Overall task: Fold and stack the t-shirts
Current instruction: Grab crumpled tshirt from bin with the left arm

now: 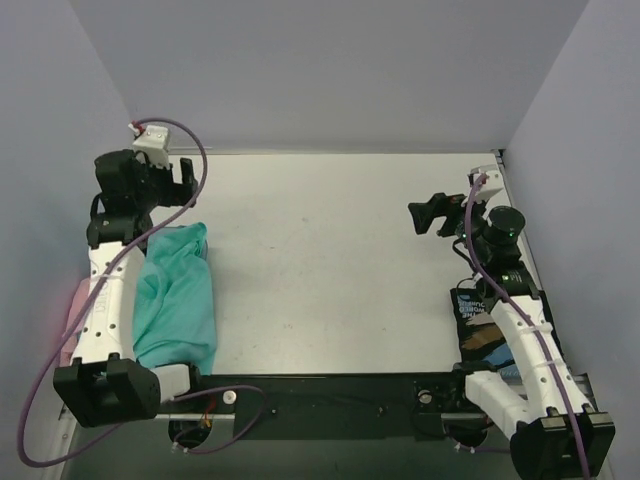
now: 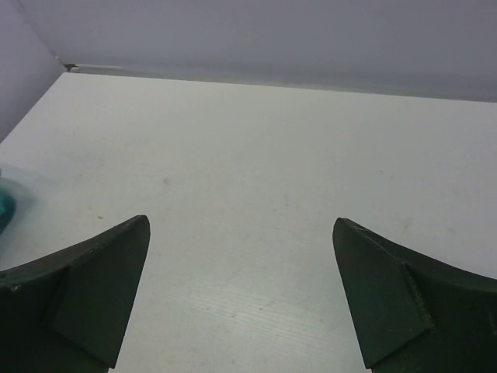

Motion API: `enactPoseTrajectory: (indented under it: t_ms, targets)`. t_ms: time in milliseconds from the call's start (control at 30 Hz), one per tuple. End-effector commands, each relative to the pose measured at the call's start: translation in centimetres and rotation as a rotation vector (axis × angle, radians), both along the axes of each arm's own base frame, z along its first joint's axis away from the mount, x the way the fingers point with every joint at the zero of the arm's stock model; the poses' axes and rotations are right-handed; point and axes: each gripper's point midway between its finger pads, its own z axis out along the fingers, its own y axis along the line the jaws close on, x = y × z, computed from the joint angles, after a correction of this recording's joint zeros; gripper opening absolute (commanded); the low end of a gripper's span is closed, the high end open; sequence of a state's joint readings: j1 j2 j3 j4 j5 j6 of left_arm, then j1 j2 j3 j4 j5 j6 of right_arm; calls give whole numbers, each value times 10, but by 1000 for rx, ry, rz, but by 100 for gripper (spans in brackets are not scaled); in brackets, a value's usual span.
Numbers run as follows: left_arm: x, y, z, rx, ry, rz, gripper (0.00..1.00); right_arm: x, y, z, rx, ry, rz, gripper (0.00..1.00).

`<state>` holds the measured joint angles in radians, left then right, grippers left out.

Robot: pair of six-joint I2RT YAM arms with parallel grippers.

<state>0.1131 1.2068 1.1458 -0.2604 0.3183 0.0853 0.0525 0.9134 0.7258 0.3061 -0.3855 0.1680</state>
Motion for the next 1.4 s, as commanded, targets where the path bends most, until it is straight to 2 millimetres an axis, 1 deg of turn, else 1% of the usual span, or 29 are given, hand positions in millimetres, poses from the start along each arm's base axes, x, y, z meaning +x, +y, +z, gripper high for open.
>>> enactPoseTrajectory:
  t_ms: [0,33,67,100,133,167,200,233,267,300,400,500,633,700,800,833,900,933,967,1000,1033,1100,1167,1200,1233,1267,1300,1333,1367]
  targets:
    - [-87,76,-49,283,555,264,97,-13,36,14,25,35,145,98]
    - [-94,90,-56,287,615,260,97,-16,45,13,16,33,186,98]
    - [-110,95,-61,274,687,268,97,-18,50,13,8,31,207,98]
    - [-119,110,-64,289,730,321,97,-22,59,9,-11,40,249,98]
    - [-127,116,-70,322,769,338,97,-23,63,9,-27,40,272,98]
    - [-134,125,-67,377,770,365,97,-26,69,0,-60,67,307,98]
    - [-139,127,-72,400,781,366,97,-28,75,3,-73,70,331,98]
    - [-145,131,-69,432,768,373,97,-30,78,-8,-102,110,359,98]
    - [-151,132,-74,450,790,368,97,-33,83,-5,-110,112,383,98]
    - [-157,138,-76,492,811,376,97,-36,87,-11,-125,134,417,98]
    - [-174,157,-93,588,906,420,97,-42,98,-18,-173,129,465,98]
    - [-176,157,-106,569,965,404,97,-51,108,-27,-208,121,512,98]
    - [-174,166,-122,589,1036,447,97,-59,113,-33,-274,88,538,99]
    - [-175,173,-124,616,1054,477,96,-61,115,-34,-292,75,544,100]
    - [-177,187,-117,699,1059,531,96,-66,119,-35,-316,52,560,100]
    - [-177,187,-117,701,1065,530,94,-69,122,-36,-322,45,572,100]
    - [-178,187,-118,697,1087,527,85,-71,124,-37,-344,27,581,100]
    - [-179,187,-121,690,1104,528,66,-72,124,-37,-356,19,580,100]
    - [-182,185,-121,686,1123,519,36,-73,125,-37,-363,13,584,100]
    - [-183,183,-122,674,1132,516,21,-74,125,-36,-371,4,588,100]
    - [-184,181,-120,666,1137,516,0,-75,126,-36,-375,0,585,100]
    - [-181,178,-109,647,1105,512,0,-77,127,-34,-385,-11,590,100]
    - [-174,175,-87,621,1046,516,0,-77,128,-33,-387,-15,589,100]
    - [-165,176,-64,610,980,531,0,-77,129,-30,-385,-19,590,100]
    - [-161,170,-53,582,953,515,0,-76,129,-30,-383,-15,590,100]
    - [-153,168,-23,560,884,523,0,-76,130,-25,-376,-14,591,100]
    - [-144,156,-13,508,842,473,0,-77,131,-25,-372,0,593,100]
    - [-135,151,23,482,752,470,0,-75,134,-15,-354,-9,593,100]
    - [-125,133,35,424,702,406,0,-79,134,-19,-343,33,604,100]
